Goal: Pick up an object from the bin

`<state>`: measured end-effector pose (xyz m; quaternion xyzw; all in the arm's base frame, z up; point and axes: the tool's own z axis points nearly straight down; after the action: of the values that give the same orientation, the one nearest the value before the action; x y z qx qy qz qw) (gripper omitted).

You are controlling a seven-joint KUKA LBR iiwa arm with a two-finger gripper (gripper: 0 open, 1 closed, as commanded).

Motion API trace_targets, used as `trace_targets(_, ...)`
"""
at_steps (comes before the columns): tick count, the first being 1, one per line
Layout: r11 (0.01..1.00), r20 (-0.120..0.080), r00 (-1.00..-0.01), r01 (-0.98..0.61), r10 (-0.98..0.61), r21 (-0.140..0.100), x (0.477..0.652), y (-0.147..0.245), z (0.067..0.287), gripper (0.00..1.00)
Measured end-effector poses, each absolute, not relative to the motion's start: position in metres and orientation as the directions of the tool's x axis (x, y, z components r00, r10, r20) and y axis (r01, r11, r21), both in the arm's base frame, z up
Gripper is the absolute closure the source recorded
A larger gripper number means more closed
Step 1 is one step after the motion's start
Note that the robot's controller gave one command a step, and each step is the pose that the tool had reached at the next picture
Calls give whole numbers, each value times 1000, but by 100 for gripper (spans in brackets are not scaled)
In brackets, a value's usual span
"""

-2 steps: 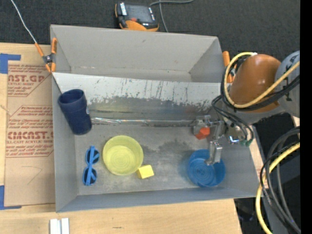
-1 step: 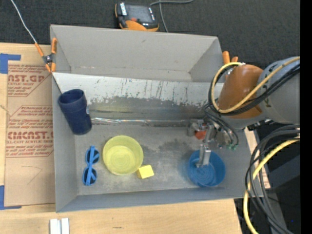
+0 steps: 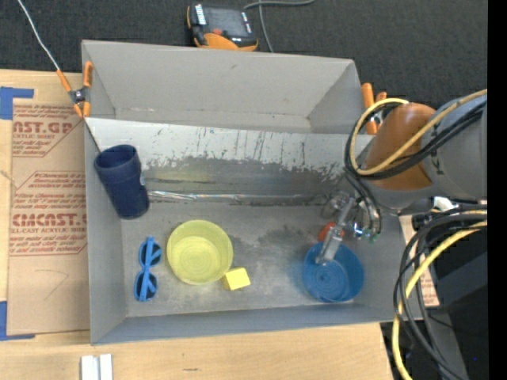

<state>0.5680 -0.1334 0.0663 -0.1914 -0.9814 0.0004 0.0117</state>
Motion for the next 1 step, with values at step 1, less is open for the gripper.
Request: trace_targets(1,927,25,-927,374,374,-4,568,-132,67,100)
